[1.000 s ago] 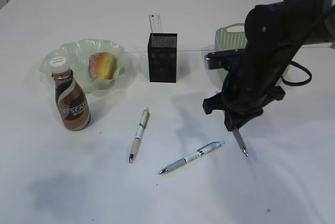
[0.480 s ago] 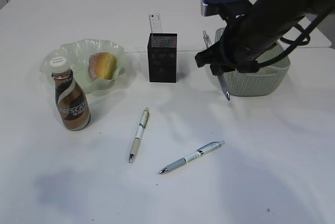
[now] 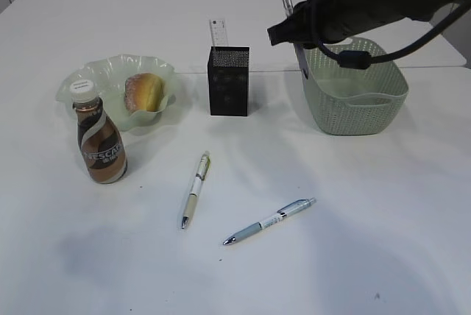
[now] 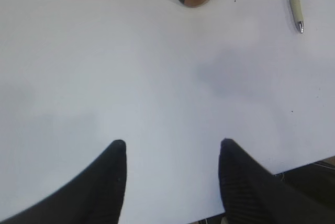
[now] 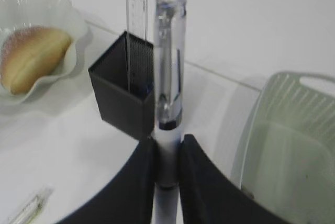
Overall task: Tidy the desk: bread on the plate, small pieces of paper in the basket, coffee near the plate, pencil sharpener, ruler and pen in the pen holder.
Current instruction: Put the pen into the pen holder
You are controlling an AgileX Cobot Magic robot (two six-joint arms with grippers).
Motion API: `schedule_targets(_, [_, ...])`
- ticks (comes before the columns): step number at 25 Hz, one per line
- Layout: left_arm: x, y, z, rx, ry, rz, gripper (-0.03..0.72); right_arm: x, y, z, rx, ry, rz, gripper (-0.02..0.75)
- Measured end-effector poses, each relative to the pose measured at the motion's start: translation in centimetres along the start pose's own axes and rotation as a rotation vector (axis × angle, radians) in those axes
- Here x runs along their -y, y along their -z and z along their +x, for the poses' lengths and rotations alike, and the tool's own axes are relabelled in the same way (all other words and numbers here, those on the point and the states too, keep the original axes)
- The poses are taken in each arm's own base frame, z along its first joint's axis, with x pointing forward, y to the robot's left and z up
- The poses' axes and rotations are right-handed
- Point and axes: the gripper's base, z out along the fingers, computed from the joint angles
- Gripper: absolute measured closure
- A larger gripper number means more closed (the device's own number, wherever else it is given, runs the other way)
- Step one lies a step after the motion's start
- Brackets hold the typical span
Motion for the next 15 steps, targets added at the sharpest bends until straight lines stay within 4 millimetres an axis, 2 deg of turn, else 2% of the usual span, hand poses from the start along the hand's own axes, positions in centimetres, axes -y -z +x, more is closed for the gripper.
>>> schedule_targets(10, [0.1, 0.0, -0.5, 0.054, 0.0, 0.007, 0.294, -0.1, 0.3, -2.5, 0.276, 0.035, -0.004, 0.615])
schedule_targets(14, [0.1, 0.0, -0.5, 0.058, 0.0, 0.008, 0.294, -0.2, -0.5, -2.7, 0.354, 0.036, -0.012, 0.615])
schedule_targets(15, [0.1, 0.0, -0.5, 0.058, 0.0, 0.008, 0.294, -0.4, -1.3, -2.6, 0.386, 0.036, -0.018, 0.615])
